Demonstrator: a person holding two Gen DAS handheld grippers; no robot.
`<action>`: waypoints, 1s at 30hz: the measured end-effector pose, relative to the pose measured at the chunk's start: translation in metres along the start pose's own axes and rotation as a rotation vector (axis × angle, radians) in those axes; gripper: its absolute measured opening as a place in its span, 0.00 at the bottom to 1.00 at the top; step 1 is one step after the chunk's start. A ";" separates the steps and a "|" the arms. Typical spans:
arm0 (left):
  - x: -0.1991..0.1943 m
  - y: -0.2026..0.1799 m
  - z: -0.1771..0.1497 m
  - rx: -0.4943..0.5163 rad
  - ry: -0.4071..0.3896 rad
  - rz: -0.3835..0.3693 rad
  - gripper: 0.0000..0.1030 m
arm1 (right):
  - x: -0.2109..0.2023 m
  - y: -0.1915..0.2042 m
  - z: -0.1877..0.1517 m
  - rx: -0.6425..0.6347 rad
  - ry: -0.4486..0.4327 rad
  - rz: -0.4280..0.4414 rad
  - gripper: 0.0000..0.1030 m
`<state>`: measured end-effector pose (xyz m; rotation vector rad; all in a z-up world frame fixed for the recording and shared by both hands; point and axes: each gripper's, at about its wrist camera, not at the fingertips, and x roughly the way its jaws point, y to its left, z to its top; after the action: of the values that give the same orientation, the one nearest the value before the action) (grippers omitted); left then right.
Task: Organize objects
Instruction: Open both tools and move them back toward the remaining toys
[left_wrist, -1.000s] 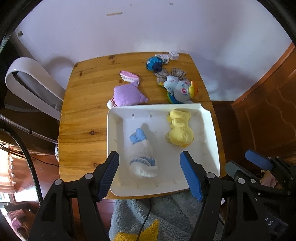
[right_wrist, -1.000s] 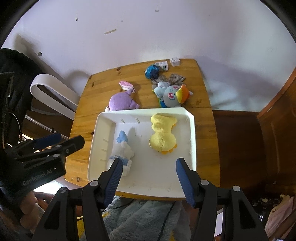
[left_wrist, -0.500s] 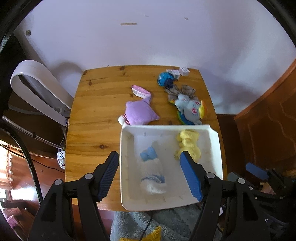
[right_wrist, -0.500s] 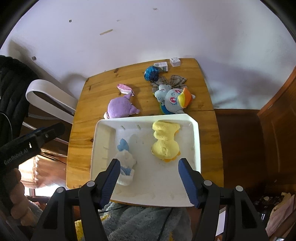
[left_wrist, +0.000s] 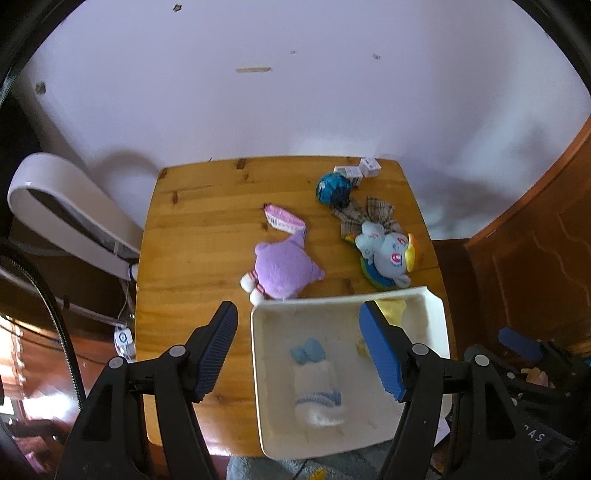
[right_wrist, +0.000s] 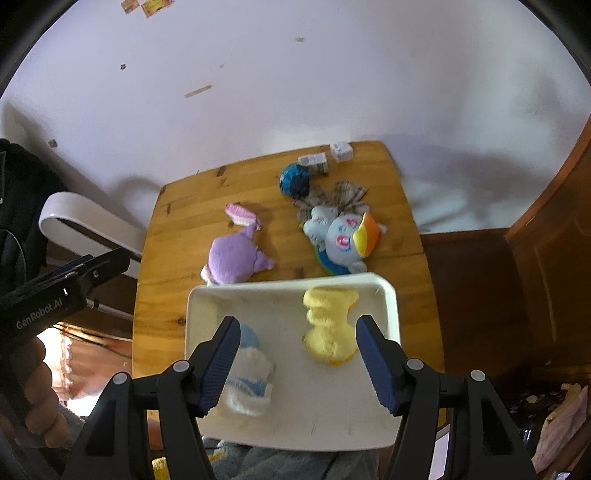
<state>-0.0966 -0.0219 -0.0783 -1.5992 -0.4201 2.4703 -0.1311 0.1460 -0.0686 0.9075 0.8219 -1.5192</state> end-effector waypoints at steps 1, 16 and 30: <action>0.002 0.001 0.005 0.005 -0.006 -0.003 0.70 | 0.002 0.000 0.004 -0.001 -0.001 -0.002 0.64; 0.040 0.019 0.063 0.013 -0.024 -0.035 0.70 | 0.028 -0.013 0.078 -0.055 -0.053 -0.058 0.69; 0.140 0.030 0.086 -0.017 0.186 -0.175 0.70 | 0.161 -0.051 0.140 -0.097 0.156 0.016 0.73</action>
<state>-0.2318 -0.0217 -0.1757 -1.7007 -0.5289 2.1745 -0.2080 -0.0438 -0.1467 0.9671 0.9898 -1.3955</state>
